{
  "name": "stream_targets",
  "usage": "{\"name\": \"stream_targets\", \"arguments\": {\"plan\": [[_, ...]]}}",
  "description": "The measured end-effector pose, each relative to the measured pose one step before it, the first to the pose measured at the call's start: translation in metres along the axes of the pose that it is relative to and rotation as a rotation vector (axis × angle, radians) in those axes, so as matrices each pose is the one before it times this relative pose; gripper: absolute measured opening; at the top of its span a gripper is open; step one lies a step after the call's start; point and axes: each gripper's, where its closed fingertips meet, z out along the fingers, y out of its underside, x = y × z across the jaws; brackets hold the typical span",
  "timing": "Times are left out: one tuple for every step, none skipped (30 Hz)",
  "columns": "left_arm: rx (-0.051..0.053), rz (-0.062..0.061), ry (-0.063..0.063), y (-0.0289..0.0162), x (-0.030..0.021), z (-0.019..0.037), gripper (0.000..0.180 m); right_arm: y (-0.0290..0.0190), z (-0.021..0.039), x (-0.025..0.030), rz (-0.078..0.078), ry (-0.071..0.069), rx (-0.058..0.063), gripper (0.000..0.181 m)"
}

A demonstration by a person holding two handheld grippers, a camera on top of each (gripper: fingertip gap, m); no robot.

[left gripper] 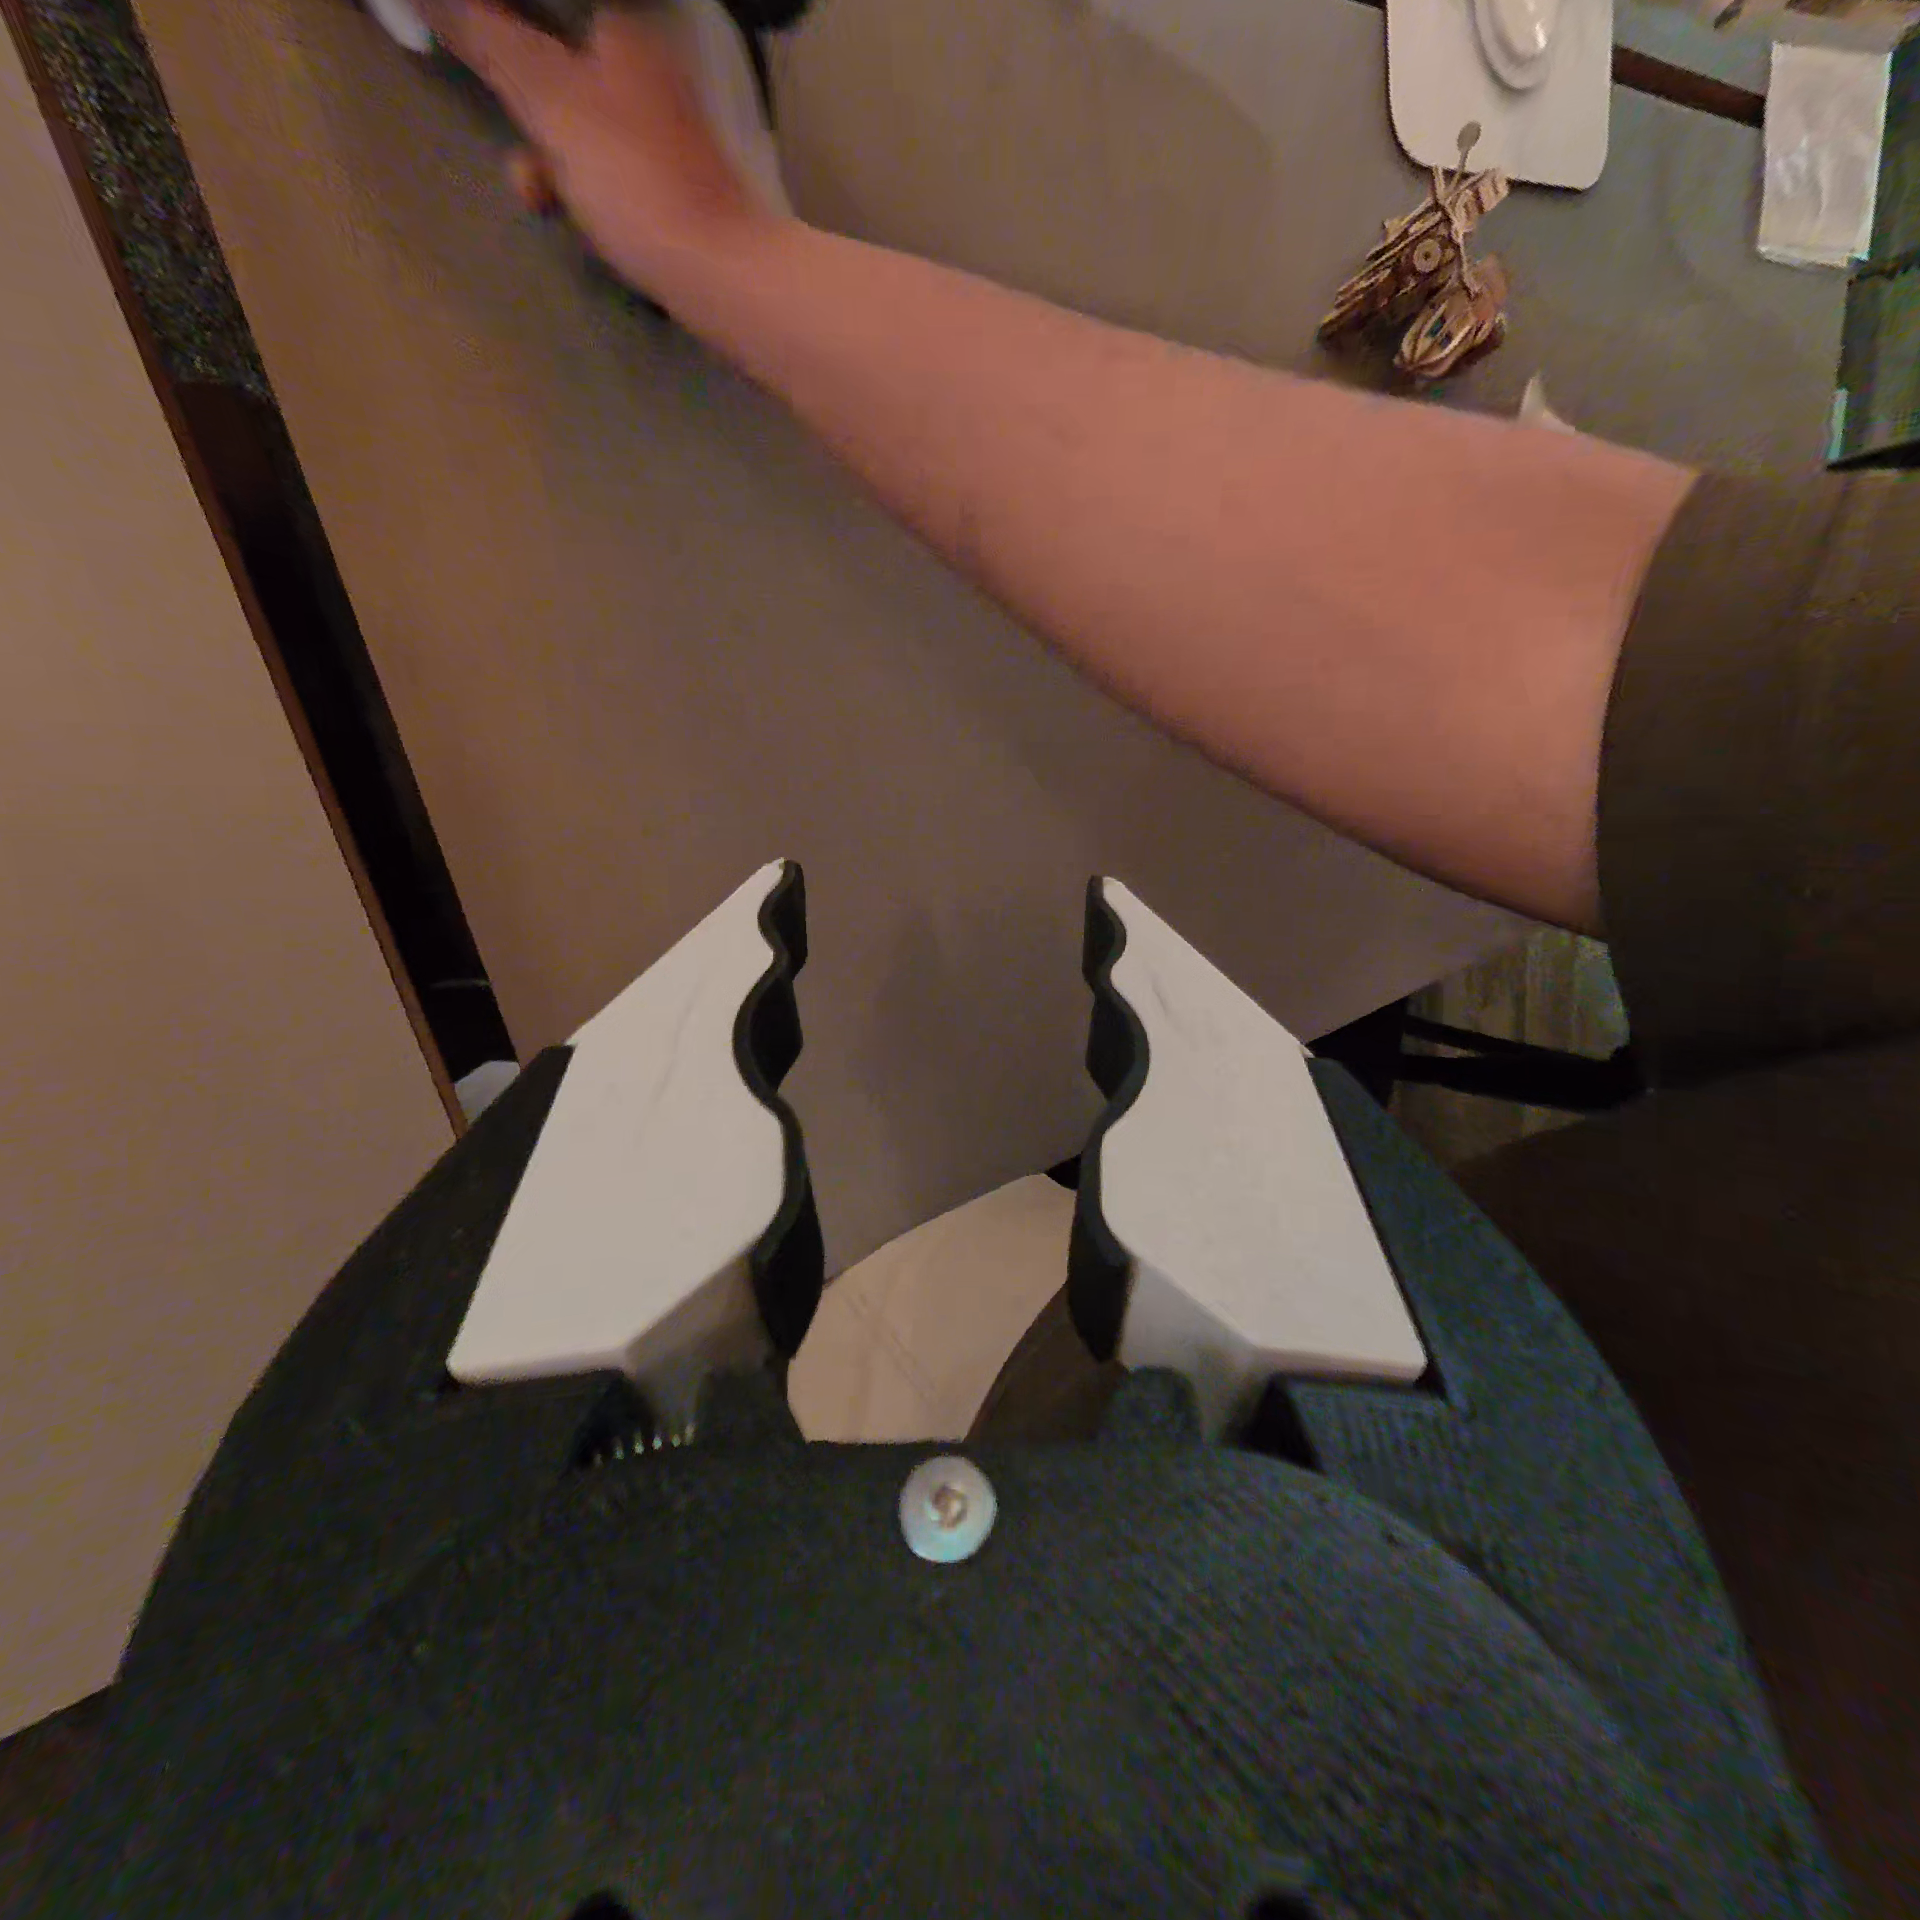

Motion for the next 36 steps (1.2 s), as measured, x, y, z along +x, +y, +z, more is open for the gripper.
{"name": "stream_targets", "arguments": {"plan": [[0.0021, -0.0006, 0.0010, -0.00052, -0.00076, 0.00029, 0.049, 0.00852, -0.01314, 0.01921, -0.0426, 0.0391, 0.0071, 0.004], [0.0009, -0.0043, 0.0024, -0.00007, -0.00114, 0.00084, 0.049, 0.01097, -0.01490, 0.02306, -0.0191, 0.0450, 0.0077, 0.004], [-0.0007, -0.0075, 0.0044, 0.00040, -0.00111, 0.00108, 0.049, 0.01253, -0.01565, 0.02630, 0.0095, 0.0451, 0.0071, 0.003], [-0.0015, -0.0079, 0.0056, 0.00052, -0.00074, 0.00111, 0.049, 0.01305, -0.01563, 0.03076, 0.0269, 0.0531, 0.0046, 0.003], [-0.0022, -0.0060, 0.0051, 0.00068, -0.00059, 0.00099, 0.049, 0.01271, -0.01475, 0.03602, 0.0335, 0.0683, 0.0032, 0.003], [-0.0026, -0.0026, 0.0036, 0.00063, -0.00022, 0.00076, 0.049, 0.01136, -0.01228, 0.03966, 0.0414, 0.0753, 0.0020, 0.003], [-0.0029, 0.0007, 0.0019, 0.00069, -0.00001, 0.00053, 0.049, 0.00956, -0.00895, 0.04165, 0.0520, 0.0790, -0.0017, 0.003], [-0.0029, 0.0029, 0.0008, 0.00085, 0.00004, 0.00045, 0.049, 0.00697, -0.00515, 0.04187, 0.0595, 0.0833, -0.0071, 0.003], [-0.0035, 0.0028, 0.0003, 0.00098, 0.00024, 0.00056, 0.049, 0.00416, -0.00144, 0.04010, 0.0627, 0.0878, -0.0118, 0.003], [-0.0041, 0.0014, 0.0011, 0.00113, 0.00034, 0.00067, 0.049, 0.00178, 0.00172, 0.03681, 0.0611, 0.0925, -0.0176, 0.003], [-0.0032, 0.0004, 0.0016, 0.00095, 0.00067, 0.00063, 0.049, -0.00026, 0.00403, 0.03099, 0.0577, 0.0880, -0.0200, 0.003], [-0.0031, 0.0006, 0.0012, 0.00087, 0.00077, 0.00077, 0.049, -0.00143, 0.00530, 0.02467, 0.0600, 0.0768, -0.0174, 0.004], [-0.0032, 0.0020, 0.0005, 0.00055, 0.00091, 0.00047, 0.049, -0.00218, 0.00517, 0.01775, 0.0650, 0.0597, -0.0129, 0.004], [-0.0012, 0.0036, -0.0008, -0.00004, 0.00103, 0.00037, 0.049, -0.00248, 0.00407, 0.00965, 0.0590, 0.0359, -0.0083, 0.004], [0.0000, 0.0043, -0.0016, -0.00035, 0.00099, 0.00008, 0.049, -0.00170, 0.00216, 0.00347, 0.0451, 0.0256, -0.0059, 0.003], [0.0008, 0.0036, -0.0017, -0.00068, 0.00099, -0.00017, 0.049, 0.00007, -0.00006, -0.00026, 0.0263, 0.0266, -0.0008, 0.003], [0.0025, 0.0025, -0.0019, -0.00081, 0.00084, -0.00034, 0.049, 0.00184, -0.00215, -0.00363, 0.0064, 0.0167, 0.0075, 0.004], [0.0018, 0.0006, -0.0022, -0.00068, 0.00042, -0.00010, 0.049, 0.00323, -0.00466, -0.01002, -0.0052, -0.0202, 0.0107, 0.004], [0.0016, -0.0008, -0.0011, -0.00062, 0.00039, -0.00005, 0.049, 0.00436, -0.00652, -0.01846, -0.0057, -0.0703, 0.0117, 0.004], [0.0020, -0.0013, -0.0006, -0.00054, 0.00033, 0.00006, 0.049, 0.00570, -0.00752, -0.02981, -0.0074, -0.1346, 0.0058, 0.004], [-0.0011, -0.0016, -0.0022, -0.00016, -0.00009, 0.00023, 0.049, 0.00749, -0.00589, -0.03485, -0.0411, -0.1567, -0.0106, 0.003], [-0.0012, -0.0006, -0.0013, -0.00025, 0.00026, -0.00029, 0.049, 0.00608, -0.00185, -0.02305, -0.1036, -0.0838, -0.0218, 0.004], [0.0043, 0.0020, 0.0004, -0.00084, 0.00062, -0.00091, 0.049, 0.00179, -0.00057, -0.00636, -0.1310, -0.0079, -0.0161, 0.004], [0.0019, 0.0032, -0.0025, 0.00000, 0.00004, -0.00083, 0.049, -0.00050, 0.00016, 0.00404, -0.0839, 0.0103, -0.0073, 0.004], [-0.0028, 0.0030, -0.0041, 0.00100, -0.00057, -0.00055, 0.049, 0.00022, 0.00074, 0.01677, 0.0000, 0.0480, -0.0024, 0.004], [-0.0024, 0.0015, -0.0042, 0.00138, -0.00078, -0.00050, 0.049, 0.00209, 0.00092, 0.03005, 0.0642, 0.0982, -0.0030, 0.003], [0.0001, -0.0018, -0.0036, 0.00143, -0.00067, -0.00047, 0.049, 0.00248, 0.00184, 0.03082, 0.1193, 0.0898, -0.0051, 0.004], [0.0008, -0.0054, -0.0005, 0.00136, -0.00026, -0.00035, 0.049, 0.00010, 0.00203, 0.02042, 0.1455, 0.0446, -0.0031, 0.003], [0.0003, -0.0060, 0.0024, 0.00148, 0.00031, -0.00021, 0.049, -0.00115, 0.00081, 0.00623, 0.1189, 0.0061, -0.0013, 0.003], [-0.0020, -0.0031, 0.0027, 0.00164, 0.00054, 0.00041, 0.049, 0.00074, -0.00039, -0.00409, 0.0520, -0.0027, -0.0029, 0.003], [-0.0040, 0.0004, 0.0018, 0.00138, 0.00062, 0.00087, 0.049, 0.00427, -0.00123, -0.01613, -0.0170, -0.0415, -0.0082, 0.003], [-0.0031, 0.0029, 0.0031, 0.00058, 0.00127, 0.00120, 0.049, 0.00835, -0.00219, -0.03116, -0.0456, -0.1088, -0.0188, 0.003], [-0.0010, 0.0047, 0.0052, -0.00061, 0.00197, 0.00127, 0.049, 0.01181, -0.00204, -0.03993, -0.0532, -0.1395, -0.0269, 0.003], [0.0002, 0.0065, 0.0051, -0.00139, 0.00244, 0.00122, 0.049, 0.01478, -0.00059, -0.04348, -0.0645, -0.1445, -0.0377, 0.003], [0.0020, 0.0082, 0.0030, -0.00195, 0.00230, 0.00091, 0.053, 0.01459, 0.00130, -0.03891, -0.0930, -0.1028, -0.0379, 0.003], [0.0049, 0.0080, 0.0019, -0.00239, 0.00228, 0.00047, 0.053, 0.01082, 0.00184, -0.02937, -0.1315, -0.0383, -0.0285, 0.003]]}}
